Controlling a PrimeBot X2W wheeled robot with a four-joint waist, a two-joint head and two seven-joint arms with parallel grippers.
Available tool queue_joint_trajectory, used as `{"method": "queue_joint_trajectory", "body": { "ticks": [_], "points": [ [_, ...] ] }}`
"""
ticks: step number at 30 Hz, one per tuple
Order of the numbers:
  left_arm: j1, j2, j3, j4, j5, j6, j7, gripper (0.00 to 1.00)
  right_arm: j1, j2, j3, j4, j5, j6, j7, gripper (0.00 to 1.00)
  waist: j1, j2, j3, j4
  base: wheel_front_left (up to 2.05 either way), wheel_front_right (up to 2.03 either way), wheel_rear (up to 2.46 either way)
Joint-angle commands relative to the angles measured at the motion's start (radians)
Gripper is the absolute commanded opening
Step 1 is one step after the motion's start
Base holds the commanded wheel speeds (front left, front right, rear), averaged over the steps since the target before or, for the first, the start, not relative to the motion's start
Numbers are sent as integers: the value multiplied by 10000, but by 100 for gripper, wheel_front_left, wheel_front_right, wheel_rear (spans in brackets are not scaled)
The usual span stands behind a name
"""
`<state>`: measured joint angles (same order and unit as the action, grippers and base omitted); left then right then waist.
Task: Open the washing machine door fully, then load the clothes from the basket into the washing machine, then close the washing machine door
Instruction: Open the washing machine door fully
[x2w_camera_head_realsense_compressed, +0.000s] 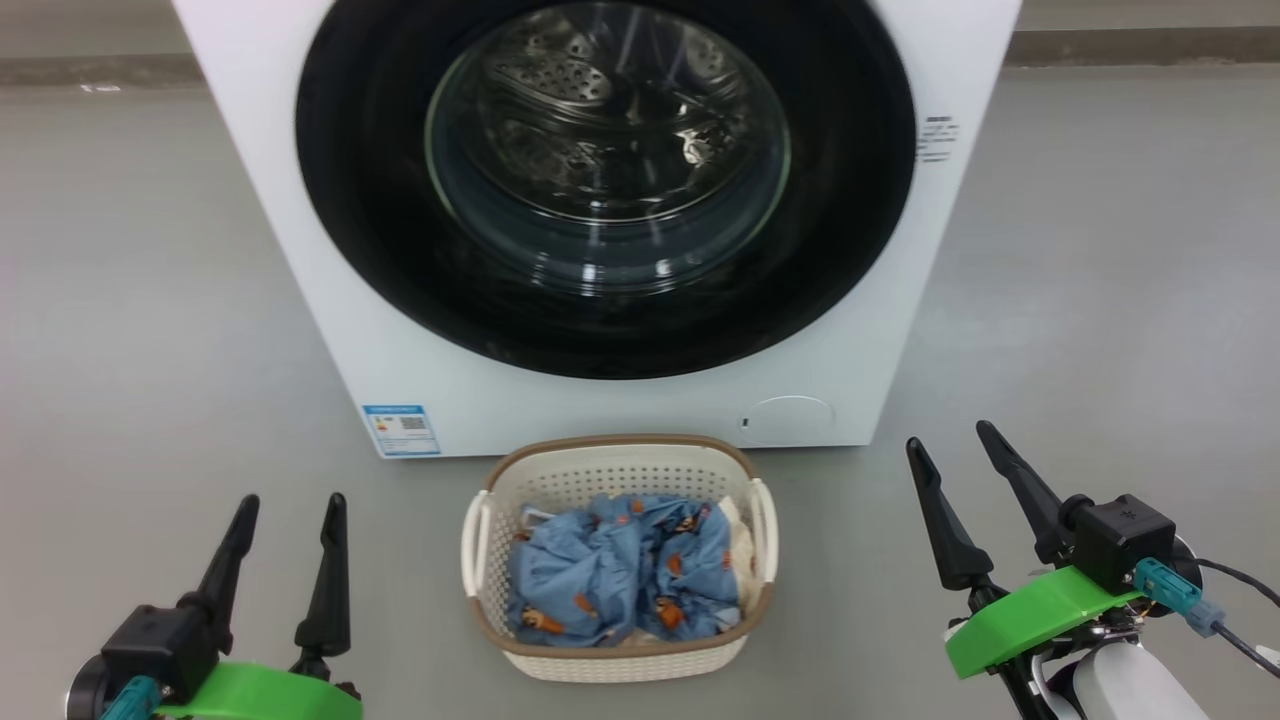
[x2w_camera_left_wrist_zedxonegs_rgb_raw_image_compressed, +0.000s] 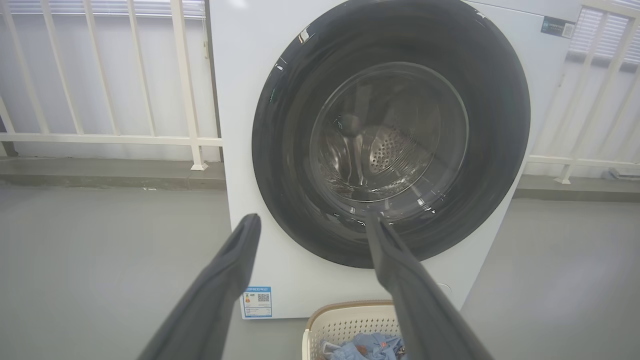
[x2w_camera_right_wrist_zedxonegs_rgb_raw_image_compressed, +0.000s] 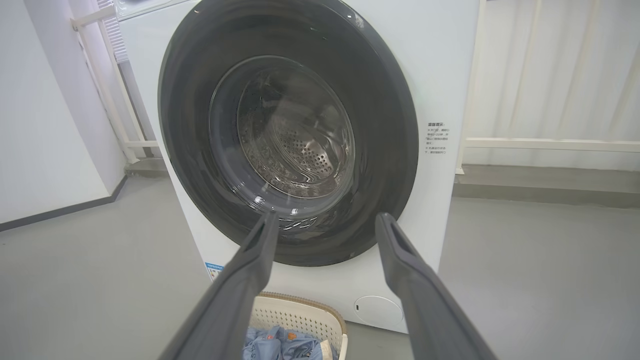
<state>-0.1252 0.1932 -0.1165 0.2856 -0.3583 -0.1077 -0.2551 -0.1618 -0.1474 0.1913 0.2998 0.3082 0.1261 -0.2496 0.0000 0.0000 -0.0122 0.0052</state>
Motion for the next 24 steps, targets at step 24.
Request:
{"method": "queue_joint_trajectory", "body": {
  "ticks": [24],
  "points": [
    [-473,249,348,-212,-284,-92,-67,100,-464,10,23,-275,-22,46,-122,100,0,0,122,-18,72,74,-145]
  ]
}}
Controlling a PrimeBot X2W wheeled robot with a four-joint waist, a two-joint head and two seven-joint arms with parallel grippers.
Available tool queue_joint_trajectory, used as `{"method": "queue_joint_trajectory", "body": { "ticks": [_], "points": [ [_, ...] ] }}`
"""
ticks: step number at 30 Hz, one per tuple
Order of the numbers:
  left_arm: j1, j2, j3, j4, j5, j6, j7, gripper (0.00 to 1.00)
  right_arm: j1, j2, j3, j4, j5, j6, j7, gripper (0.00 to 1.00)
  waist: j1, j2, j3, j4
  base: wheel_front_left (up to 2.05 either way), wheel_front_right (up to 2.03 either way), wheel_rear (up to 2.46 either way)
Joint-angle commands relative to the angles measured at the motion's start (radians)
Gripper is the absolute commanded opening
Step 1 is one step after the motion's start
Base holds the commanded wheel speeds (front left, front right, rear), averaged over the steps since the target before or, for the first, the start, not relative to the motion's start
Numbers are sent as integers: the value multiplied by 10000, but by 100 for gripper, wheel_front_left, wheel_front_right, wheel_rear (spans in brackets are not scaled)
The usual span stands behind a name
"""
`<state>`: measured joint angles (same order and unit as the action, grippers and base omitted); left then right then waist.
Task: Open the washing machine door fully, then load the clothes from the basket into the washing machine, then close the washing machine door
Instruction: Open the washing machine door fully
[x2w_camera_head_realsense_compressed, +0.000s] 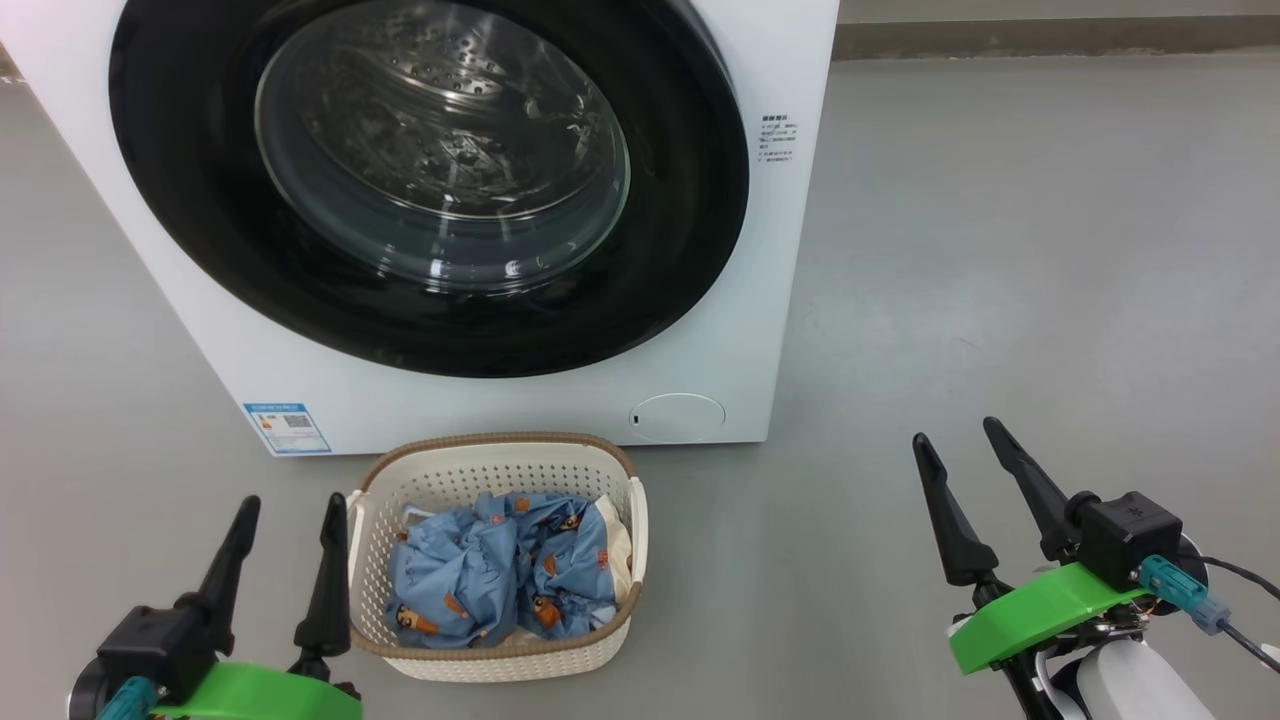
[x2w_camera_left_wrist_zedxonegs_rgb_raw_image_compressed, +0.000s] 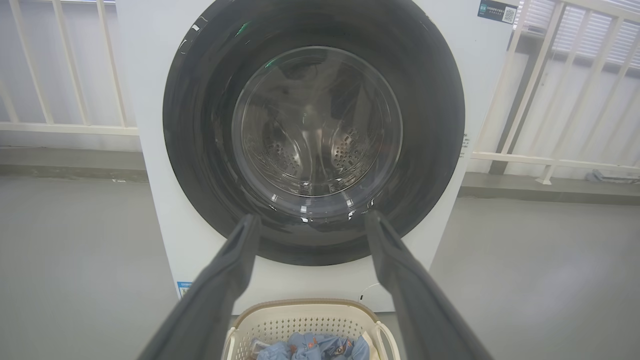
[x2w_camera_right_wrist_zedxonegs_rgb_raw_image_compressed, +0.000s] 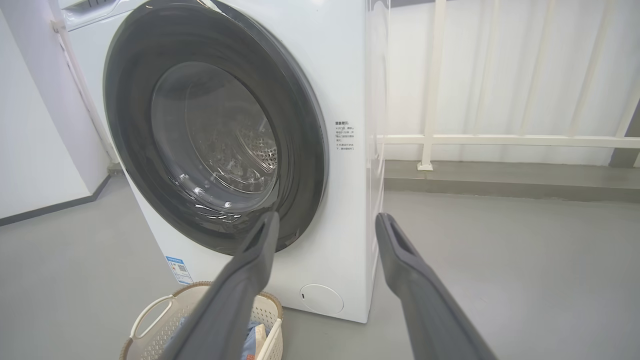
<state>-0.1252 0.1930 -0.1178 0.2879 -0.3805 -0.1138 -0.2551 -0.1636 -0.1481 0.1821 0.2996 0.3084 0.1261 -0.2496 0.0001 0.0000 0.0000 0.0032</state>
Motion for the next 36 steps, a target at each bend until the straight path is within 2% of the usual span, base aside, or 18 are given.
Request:
{"method": "queue_joint_trajectory", "body": {
  "ticks": [1,36],
  "points": [
    [-474,251,367,-233,-61,-30,-67,100,-442,23,107,-276,-21,46,-122,100,0,0,-2,2,0,0,0],
    [-471,198,464,-202,-39,-53,-67,100,-447,37,-51,-270,52,46,-122,100,0,0,29,32,0,0,0]
  ]
}}
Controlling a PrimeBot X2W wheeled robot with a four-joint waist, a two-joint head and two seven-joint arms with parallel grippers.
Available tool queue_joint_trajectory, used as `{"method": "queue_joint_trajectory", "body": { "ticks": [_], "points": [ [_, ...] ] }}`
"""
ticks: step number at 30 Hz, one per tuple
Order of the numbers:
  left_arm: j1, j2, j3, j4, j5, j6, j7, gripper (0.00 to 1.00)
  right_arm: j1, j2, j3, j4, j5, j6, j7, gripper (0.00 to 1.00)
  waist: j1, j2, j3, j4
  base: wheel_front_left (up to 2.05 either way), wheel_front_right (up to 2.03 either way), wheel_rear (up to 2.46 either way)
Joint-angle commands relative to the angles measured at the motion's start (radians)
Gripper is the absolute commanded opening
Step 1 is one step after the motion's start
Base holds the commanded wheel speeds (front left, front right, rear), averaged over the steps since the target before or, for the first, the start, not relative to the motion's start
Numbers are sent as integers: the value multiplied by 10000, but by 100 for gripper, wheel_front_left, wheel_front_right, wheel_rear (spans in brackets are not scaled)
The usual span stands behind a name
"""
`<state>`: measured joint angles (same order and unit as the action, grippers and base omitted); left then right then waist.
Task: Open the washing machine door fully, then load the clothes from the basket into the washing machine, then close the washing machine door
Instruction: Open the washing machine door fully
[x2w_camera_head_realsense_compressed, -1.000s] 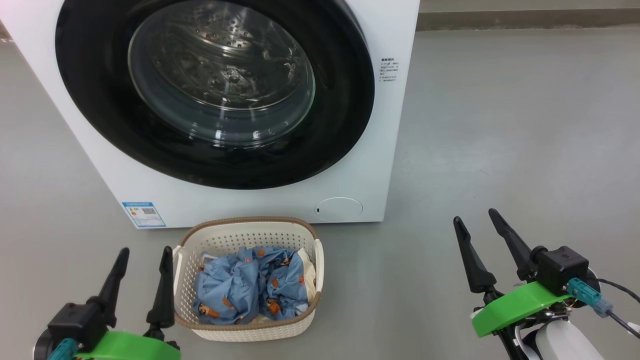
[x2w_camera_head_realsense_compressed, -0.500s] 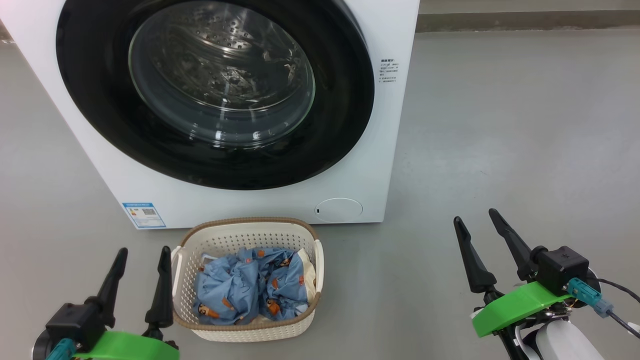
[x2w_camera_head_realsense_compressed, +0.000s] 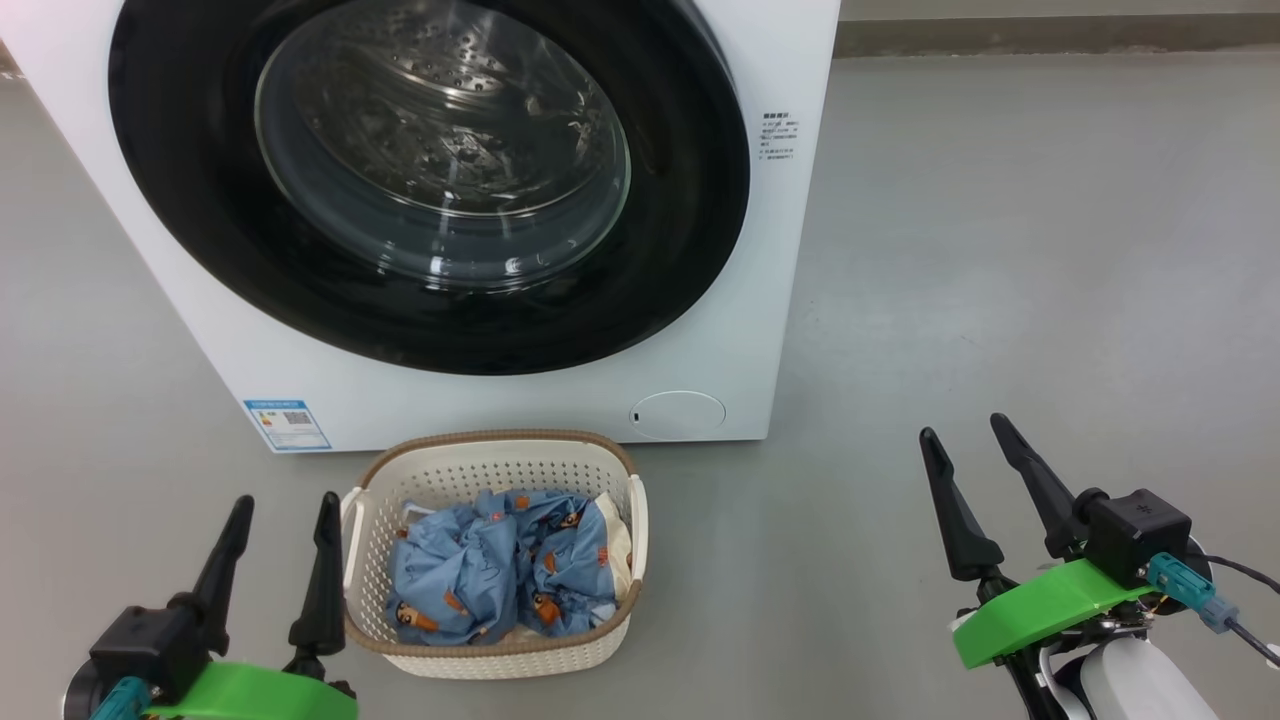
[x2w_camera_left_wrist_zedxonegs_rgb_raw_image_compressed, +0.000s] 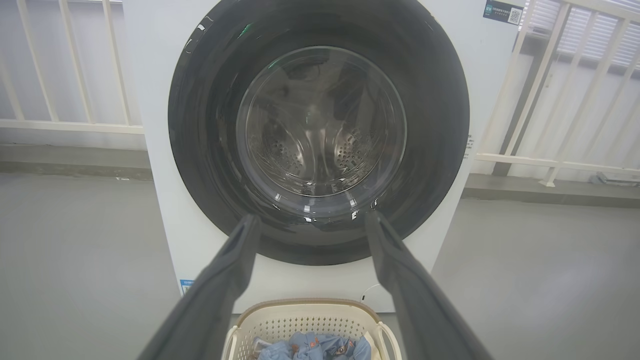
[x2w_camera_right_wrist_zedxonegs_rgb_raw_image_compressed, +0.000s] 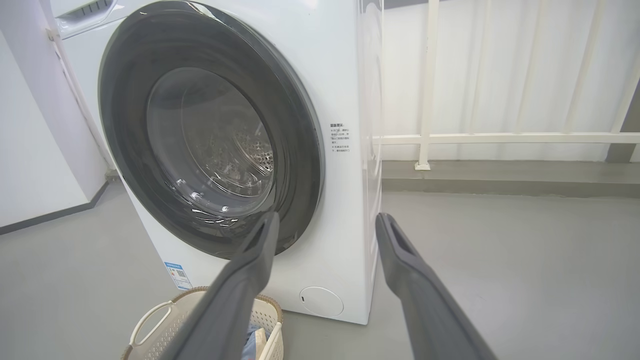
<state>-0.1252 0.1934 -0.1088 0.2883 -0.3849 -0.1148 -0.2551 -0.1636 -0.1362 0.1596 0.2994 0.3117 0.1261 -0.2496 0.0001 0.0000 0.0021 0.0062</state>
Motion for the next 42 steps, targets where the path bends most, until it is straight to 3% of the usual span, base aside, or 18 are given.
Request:
{"method": "queue_joint_trajectory", "body": {
  "ticks": [1,16,25,26,27,29,42],
  "points": [
    [-474,196,379,-210,3,-43,-67,100,-452,-84,162,-276,8,46,-122,100,-1,0,22,6,0,0,0],
    [-557,160,396,-310,159,-59,-67,100,-842,-394,-134,-136,-10,46,-122,100,-1,0,256,107,0,0,0],
    [-747,182,515,-503,234,-116,-67,100,-1418,-721,-818,-138,276,46,-122,100,-1,0,702,373,0,0,0],
    [-760,187,508,-510,244,-121,-67,100,-1496,-772,-871,-123,282,46,-122,82,-1,0,754,404,0,0,0],
    [-781,195,489,-526,264,-126,-67,100,-1575,-827,-916,-101,278,46,-122,46,-1,0,805,438,0,0,0],
    [-839,190,522,-647,310,-134,-67,100,-1752,-920,-1022,-56,310,46,-122,0,-1,0,912,508,0,0,0],
    [-941,407,629,-1362,368,-156,-67,100,-3479,-717,-1846,839,2155,46,126,0,-1,0,1891,834,0,0,0]
  ]
}}
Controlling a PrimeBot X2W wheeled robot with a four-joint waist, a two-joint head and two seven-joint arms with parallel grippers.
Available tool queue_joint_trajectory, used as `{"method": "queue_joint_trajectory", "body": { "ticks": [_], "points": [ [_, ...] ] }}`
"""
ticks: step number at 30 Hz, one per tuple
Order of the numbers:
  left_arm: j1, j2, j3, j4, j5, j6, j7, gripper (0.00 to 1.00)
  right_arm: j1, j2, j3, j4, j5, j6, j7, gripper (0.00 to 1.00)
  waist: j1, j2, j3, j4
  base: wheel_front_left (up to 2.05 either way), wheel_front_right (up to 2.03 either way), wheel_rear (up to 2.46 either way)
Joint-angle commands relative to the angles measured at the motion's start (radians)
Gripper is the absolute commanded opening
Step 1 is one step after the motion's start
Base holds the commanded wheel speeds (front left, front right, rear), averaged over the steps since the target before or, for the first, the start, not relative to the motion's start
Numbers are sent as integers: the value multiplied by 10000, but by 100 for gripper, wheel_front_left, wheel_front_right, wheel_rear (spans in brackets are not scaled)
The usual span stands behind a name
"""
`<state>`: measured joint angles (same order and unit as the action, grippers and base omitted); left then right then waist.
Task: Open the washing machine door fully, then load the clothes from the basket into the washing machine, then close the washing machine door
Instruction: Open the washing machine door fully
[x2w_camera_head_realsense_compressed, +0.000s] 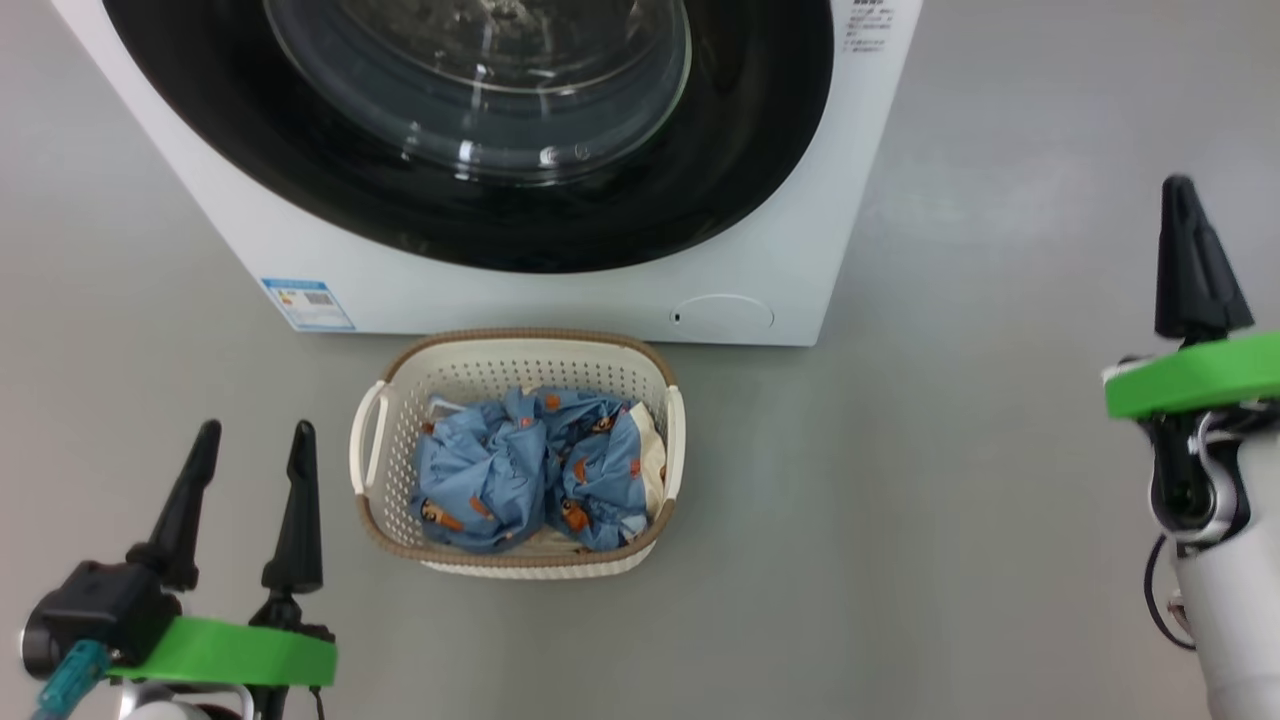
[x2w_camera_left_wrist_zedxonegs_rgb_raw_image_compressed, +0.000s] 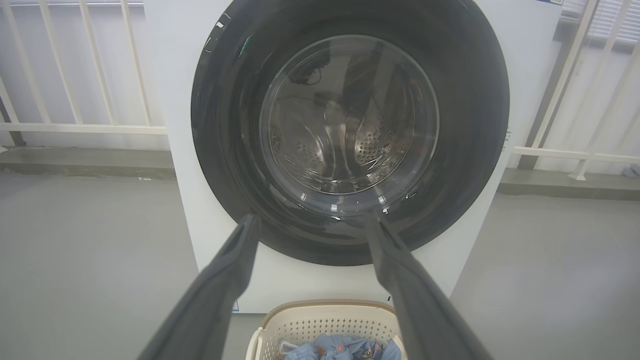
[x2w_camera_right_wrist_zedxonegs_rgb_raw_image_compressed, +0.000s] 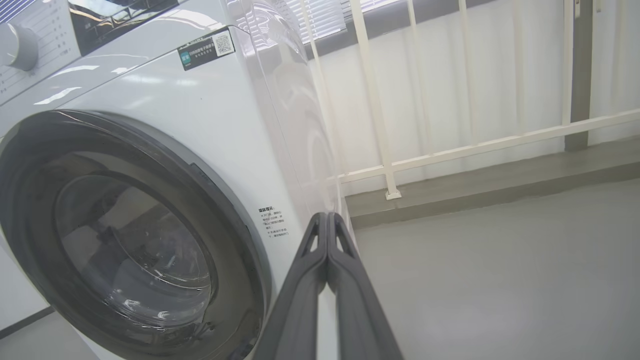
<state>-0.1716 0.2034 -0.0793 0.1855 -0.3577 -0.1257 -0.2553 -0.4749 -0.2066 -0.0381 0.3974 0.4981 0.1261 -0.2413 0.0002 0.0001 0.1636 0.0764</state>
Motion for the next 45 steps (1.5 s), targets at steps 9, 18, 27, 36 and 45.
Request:
{"method": "queue_joint_trajectory", "body": {
  "ticks": [9,18,27,36,45],
  "points": [
    [-773,517,314,-460,-102,-48,-65,100,-1632,-273,283,393,2789,46,890,0,-2,-1,854,490,0,0,0],
    [-1115,578,264,-460,-270,-49,-65,100,-3026,-708,638,338,6428,46,2659,0,-2,-1,1396,784,0,0,0],
    [-1416,583,159,-530,-460,-49,-65,100,-4556,-1186,1128,849,7943,46,4033,0,-2,-1,2062,1071,0,0,0],
    [-1606,658,269,-591,-625,-49,-65,100,-6050,-1351,1521,1752,8725,46,5575,0,-2,-1,2650,1324,0,0,0],
    [-1716,611,244,-660,-708,-49,-65,100,-7121,-1293,1863,2410,8840,46,6296,0,-2,-1,3074,1564,0,0,0]
  ]
}}
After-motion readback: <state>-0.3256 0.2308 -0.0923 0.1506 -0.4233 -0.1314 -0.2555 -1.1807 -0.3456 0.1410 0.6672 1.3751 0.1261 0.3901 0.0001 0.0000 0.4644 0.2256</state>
